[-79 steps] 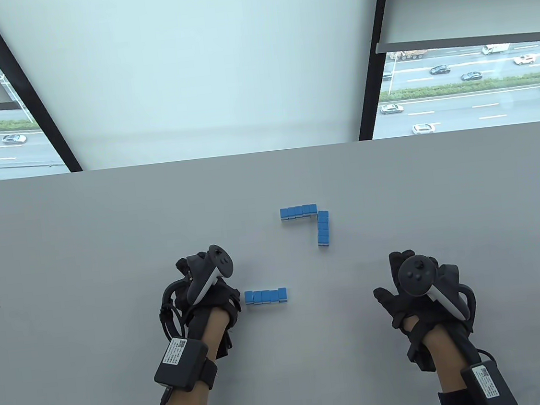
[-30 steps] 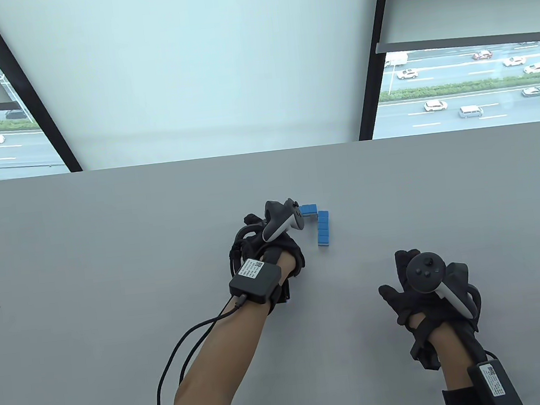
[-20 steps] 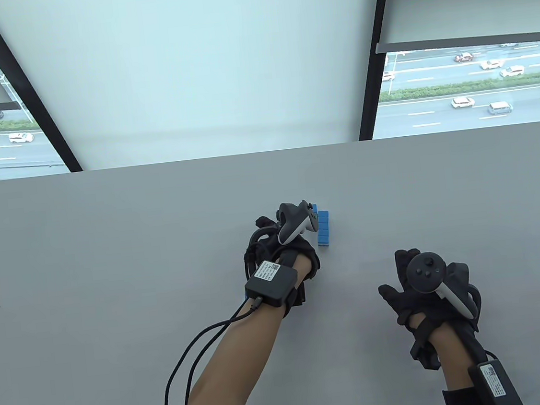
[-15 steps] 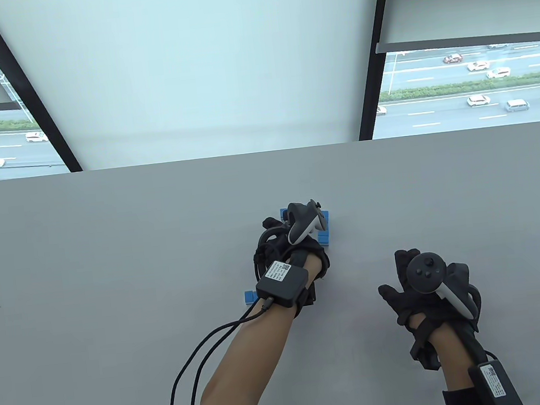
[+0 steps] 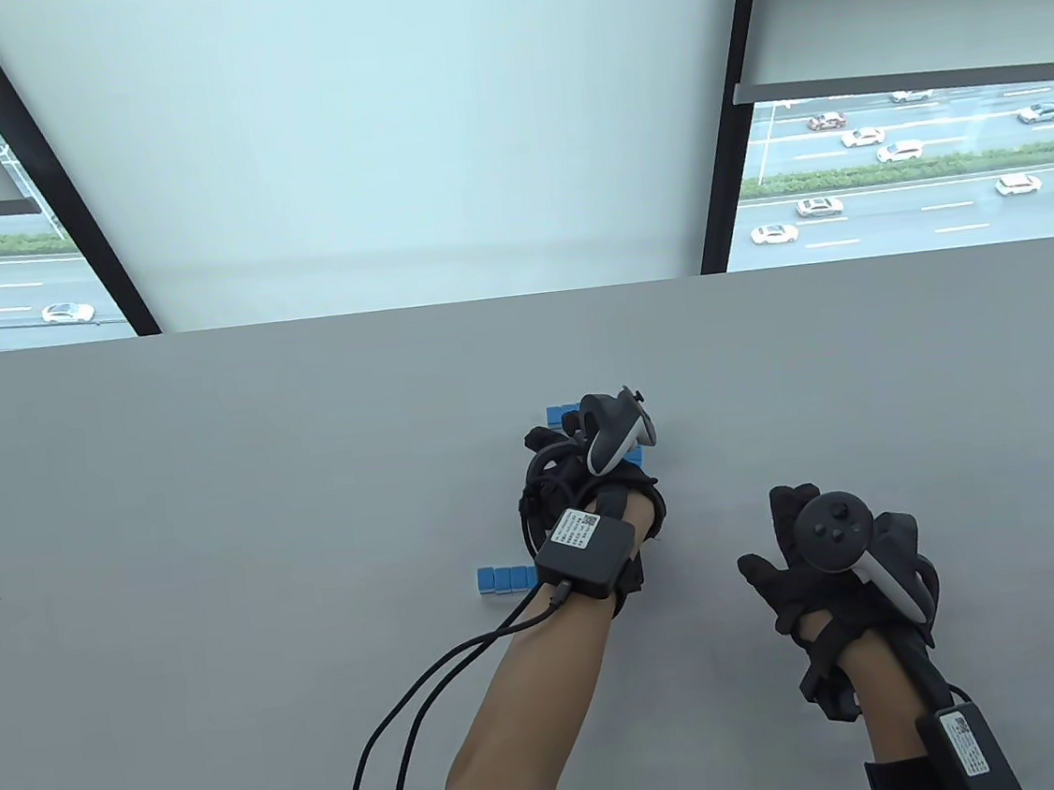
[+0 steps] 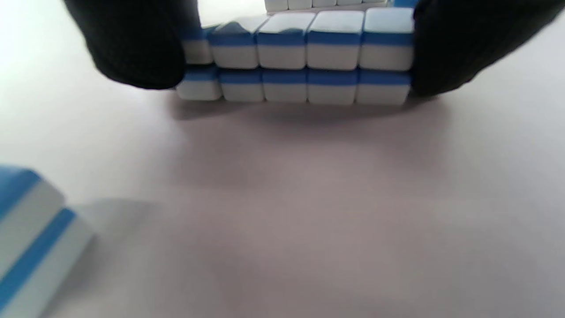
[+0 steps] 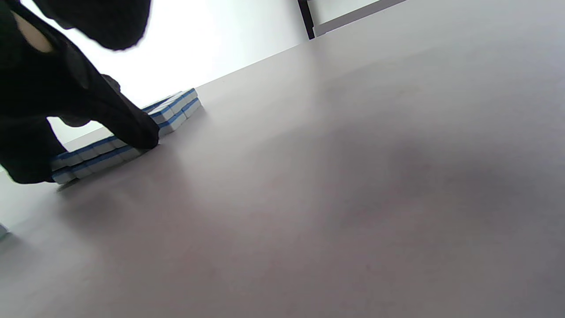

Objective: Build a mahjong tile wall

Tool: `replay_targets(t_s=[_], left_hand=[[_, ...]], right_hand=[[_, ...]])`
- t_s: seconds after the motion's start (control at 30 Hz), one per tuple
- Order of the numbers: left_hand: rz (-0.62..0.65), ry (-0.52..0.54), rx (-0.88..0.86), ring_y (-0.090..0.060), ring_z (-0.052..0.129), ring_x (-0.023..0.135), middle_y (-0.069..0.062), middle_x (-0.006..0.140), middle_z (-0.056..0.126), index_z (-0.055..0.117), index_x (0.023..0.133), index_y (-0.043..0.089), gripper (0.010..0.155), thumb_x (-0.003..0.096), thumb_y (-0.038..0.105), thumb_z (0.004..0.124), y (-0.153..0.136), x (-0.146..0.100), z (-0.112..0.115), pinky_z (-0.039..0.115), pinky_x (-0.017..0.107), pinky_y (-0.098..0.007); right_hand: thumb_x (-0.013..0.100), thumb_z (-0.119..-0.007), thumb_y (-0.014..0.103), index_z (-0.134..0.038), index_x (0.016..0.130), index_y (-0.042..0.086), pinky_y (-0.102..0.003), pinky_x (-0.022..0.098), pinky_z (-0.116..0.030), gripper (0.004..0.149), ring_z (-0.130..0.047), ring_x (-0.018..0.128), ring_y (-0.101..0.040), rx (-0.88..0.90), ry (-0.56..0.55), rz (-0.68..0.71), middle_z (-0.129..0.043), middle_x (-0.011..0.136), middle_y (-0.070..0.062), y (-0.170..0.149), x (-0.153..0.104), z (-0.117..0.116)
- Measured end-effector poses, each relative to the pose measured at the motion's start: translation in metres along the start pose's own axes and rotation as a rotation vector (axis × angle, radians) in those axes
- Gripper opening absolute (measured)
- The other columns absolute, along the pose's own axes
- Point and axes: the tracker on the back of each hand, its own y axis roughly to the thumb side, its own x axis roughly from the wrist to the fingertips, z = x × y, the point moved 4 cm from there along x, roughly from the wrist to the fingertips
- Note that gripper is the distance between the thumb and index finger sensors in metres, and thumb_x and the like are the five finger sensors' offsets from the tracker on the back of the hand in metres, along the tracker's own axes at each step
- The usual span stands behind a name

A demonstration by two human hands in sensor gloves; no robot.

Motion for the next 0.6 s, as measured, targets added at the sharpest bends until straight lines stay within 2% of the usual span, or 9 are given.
replay_targets(t_s=[0.3,0.6], left_hand=[[0.001,-0.013,0.005,-0.056,0.072,0.087,-0.029,0.108,0.009,-0.002,0.102,0.016,0.112,0.0433,0.069,0.077,0.0013,-0.0034,-0.0001,0.080,0.055,-0.058],[0.020,-0.067,-0.062,-0.056,0.070,0.088,-0.029,0.108,0.008,-0.002,0.103,0.017,0.116,0.0401,0.073,0.078,-0.0050,-0.0005,-0.0024,0.080,0.056,-0.058]], right_hand=[[0.041,-0.067,0.064,-0.025,0.105,0.030,-0.068,0.063,-0.015,0.084,-0.019,0.100,-0.049,0.005,0.002,0.003,-0.020,0.113,-0.001,0.0002,-0.0004,0.0000],[0.041,-0.067,0.064,-0.025,0.105,0.030,-0.068,0.063,-0.015,0.084,-0.019,0.100,-0.049,0.006,0.000,0.005,-0.020,0.113,-0.001,0.0007,-0.0006,0.0001]])
